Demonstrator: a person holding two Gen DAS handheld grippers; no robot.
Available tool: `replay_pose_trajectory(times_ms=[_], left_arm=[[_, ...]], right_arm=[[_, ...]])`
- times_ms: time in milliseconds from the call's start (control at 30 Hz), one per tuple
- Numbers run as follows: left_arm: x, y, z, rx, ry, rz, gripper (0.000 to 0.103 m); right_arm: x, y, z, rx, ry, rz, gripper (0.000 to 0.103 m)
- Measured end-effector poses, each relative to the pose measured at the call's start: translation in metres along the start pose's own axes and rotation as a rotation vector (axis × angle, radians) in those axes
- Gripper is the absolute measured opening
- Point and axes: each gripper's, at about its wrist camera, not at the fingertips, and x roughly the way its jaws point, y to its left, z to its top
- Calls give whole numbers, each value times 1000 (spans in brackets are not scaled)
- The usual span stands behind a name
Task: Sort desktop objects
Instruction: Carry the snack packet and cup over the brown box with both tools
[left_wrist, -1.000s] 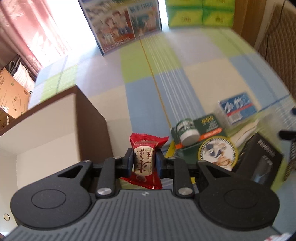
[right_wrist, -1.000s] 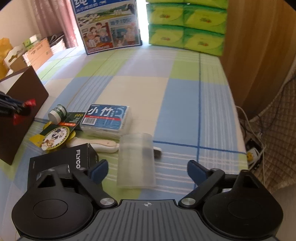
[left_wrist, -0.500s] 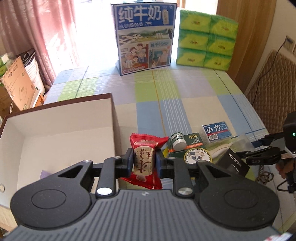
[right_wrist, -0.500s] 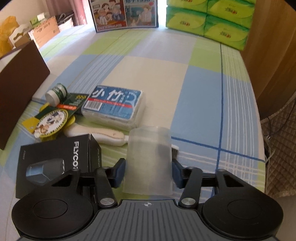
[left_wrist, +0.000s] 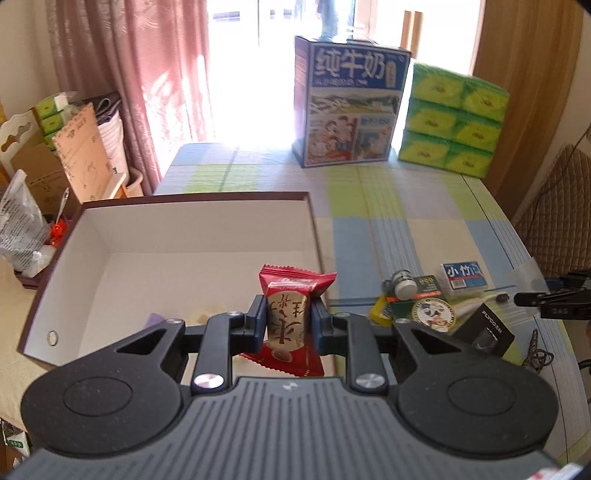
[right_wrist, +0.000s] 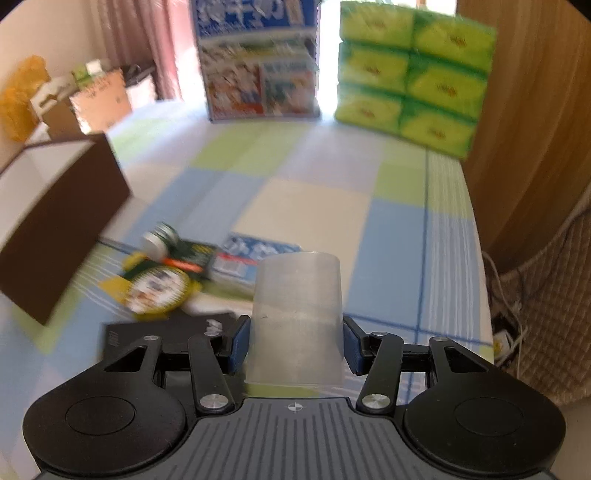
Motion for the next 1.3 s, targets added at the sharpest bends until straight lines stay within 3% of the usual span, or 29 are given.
replay_pose_trajectory(times_ms=[300, 500, 667, 900, 1300], left_arm=[[-20, 46, -6, -28, -33, 13, 20], [-26, 84, -5, -42, -44, 28, 20], [-22, 115, 0, -51, -42, 36, 20], [2, 150, 11, -47, -12, 27, 20], [89, 195, 29, -38, 117, 27, 20]], right_arm=[[-30, 89, 32, -82, -104, 152, 48], [-26, 168, 57, -156, -133, 296, 48], [-13, 229, 77, -216, -149, 368, 48], [26, 285, 103, -258, -118, 352, 48], [101, 313, 136, -287, -15, 207, 48]])
